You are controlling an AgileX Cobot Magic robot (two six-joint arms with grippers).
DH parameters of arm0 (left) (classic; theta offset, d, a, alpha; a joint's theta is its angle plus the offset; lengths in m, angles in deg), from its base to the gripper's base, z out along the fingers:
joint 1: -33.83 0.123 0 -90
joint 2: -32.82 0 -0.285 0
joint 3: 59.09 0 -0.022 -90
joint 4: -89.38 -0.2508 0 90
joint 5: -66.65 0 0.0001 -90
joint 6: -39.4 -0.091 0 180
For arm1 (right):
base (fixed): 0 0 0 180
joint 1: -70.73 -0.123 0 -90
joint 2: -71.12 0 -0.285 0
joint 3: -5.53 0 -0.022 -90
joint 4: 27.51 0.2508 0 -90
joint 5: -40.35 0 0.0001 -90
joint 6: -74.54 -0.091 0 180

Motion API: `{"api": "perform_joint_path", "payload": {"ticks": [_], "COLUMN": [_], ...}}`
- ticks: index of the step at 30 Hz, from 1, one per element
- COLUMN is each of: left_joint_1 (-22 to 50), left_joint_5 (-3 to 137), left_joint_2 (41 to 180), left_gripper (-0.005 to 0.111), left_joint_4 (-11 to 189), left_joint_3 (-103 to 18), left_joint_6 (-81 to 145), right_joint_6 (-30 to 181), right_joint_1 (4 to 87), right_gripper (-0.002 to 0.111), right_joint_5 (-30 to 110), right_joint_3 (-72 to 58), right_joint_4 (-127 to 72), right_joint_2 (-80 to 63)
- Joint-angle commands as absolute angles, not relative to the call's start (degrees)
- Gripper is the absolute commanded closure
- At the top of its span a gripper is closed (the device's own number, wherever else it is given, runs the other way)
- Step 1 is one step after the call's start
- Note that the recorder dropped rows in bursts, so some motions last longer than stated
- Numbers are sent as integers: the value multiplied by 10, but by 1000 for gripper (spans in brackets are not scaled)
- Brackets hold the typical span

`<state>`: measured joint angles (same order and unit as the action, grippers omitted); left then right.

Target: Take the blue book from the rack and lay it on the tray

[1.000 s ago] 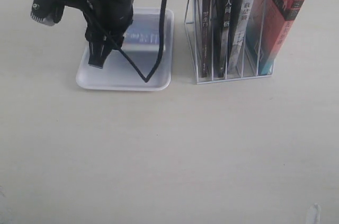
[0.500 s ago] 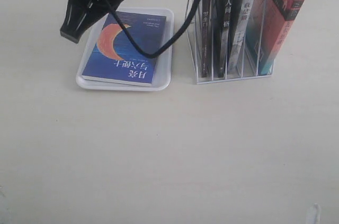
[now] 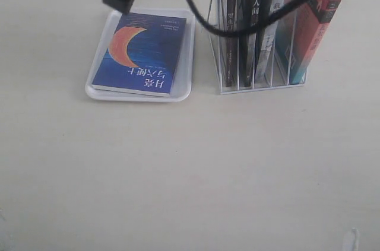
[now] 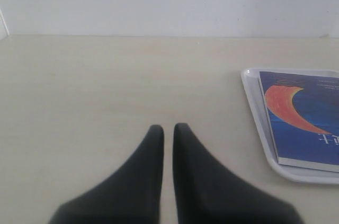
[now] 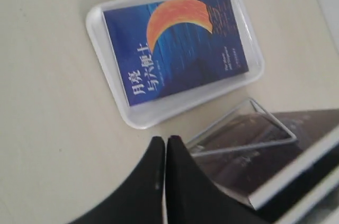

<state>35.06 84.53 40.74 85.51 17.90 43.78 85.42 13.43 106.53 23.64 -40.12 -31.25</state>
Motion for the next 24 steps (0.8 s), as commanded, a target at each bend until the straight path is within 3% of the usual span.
{"api": "perform_joint_path", "payload": {"ticks": [1,9,19,24], "left_joint_1": [346,346,346,346], "left_joint_5": [842,842,842,842], "left_joint_2": [406,406,406,406], "left_gripper": [101,101,101,101], "left_joint_4": [854,854,854,854], "left_joint_3": [181,181,181,181], "left_joint_6": [437,437,437,437], "right_joint_6": [831,680,631,678], "right_joint_1": [136,140,411,449], "right_gripper": [108,108,108,108], "right_joint_5": [1103,1103,907,787], "right_joint_3": [236,146,-139,-202], "right_joint_4": [-463,-690,-618,-480], "right_joint_2": [-243,-91,54,54]}}
